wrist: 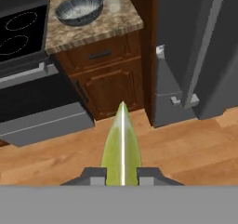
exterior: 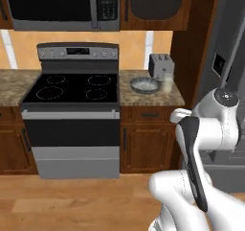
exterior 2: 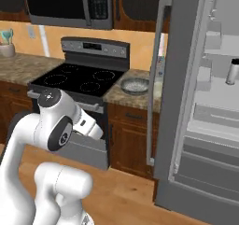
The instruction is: Grab a lemon wedge from the fridge and one ice cube from the ice bowl, and put them in the glass of lemonade.
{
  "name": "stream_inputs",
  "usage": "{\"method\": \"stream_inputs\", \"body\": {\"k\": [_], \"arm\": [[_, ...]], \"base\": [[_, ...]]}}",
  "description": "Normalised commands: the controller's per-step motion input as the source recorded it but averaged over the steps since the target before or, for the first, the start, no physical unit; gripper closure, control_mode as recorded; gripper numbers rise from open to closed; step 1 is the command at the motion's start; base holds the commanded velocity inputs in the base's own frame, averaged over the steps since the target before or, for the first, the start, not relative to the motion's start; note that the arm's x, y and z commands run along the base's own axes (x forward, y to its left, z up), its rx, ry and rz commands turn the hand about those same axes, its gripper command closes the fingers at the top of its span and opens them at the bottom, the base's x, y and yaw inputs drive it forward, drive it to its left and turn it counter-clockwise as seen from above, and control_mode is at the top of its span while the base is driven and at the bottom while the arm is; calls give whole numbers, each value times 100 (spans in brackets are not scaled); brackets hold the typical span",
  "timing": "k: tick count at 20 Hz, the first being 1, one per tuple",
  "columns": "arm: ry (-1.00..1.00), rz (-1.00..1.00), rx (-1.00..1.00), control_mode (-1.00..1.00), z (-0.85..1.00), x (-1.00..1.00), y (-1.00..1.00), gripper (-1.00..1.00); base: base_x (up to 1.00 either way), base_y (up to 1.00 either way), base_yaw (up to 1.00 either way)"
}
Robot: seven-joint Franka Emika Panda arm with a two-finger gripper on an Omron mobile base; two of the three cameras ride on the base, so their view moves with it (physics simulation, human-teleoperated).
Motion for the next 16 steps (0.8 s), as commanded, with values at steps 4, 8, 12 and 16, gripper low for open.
{"method": "stream_inputs", "body": {"k": [4,8,12,16], "arm": [[0,0,0,100,0,0,0,100],[0,0,0,100,0,0,0,100],[0,0,0,100,0,0,0,100],[0,0,0,100,0,0,0,100]], "base": [[100,49,-19],[100,13,-27],[100,-2,-29],[96,0,-20]]}}
